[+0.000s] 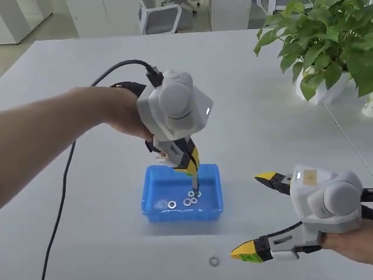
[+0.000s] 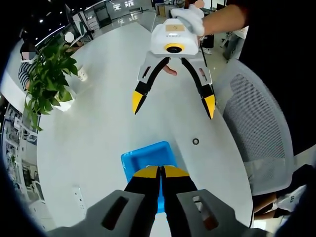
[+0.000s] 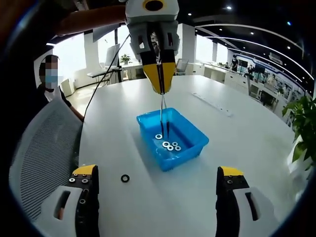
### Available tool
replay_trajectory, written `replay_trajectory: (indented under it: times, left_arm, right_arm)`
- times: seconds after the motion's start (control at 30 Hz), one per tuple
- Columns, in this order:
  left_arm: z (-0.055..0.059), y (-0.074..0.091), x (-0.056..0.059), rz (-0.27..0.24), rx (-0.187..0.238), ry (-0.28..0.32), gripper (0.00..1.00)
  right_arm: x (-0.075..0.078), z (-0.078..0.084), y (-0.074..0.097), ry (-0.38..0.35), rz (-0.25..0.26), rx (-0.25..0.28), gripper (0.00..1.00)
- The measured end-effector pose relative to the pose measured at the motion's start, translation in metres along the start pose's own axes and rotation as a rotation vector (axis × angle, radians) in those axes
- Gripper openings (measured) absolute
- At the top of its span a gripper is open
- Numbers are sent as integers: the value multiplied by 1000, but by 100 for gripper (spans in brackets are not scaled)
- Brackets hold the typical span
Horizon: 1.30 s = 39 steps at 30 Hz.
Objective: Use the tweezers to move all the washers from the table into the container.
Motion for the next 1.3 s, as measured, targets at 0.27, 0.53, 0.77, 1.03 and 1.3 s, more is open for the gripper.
replay_trajectory:
  times: [0.27,0.53,0.77,1.03,1.3]
  left_arm:
    - [-7,-1,10,3,-4,-7,4]
    - [-13,-8,19,11,-6,-13,4]
    - [-17,-13,24,10,-8,-24,4]
    - [-23,-17,29,16,1,-29,4]
    - [-27,-29,37,32,3,-37,4]
  right_arm:
    - [-4,1,7,1,7,3,99]
    - [-9,4,10,5,12,1,99]
    - [-13,8,12,3,10,-5,98]
    - [-14,10,14,1,12,-7,98]
    - [-18,13,14,-2,9,-12,97]
Point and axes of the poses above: the centre of the closed fingertips' face, and the gripper's own axes: y roughly backward along the fingers, x roughly to its right, z roughly out of its underside, the point moved 6 cm from there along y, roughly backward along the fingers, and after that the axes turned 13 degrees about z, right-handed, at the moved point
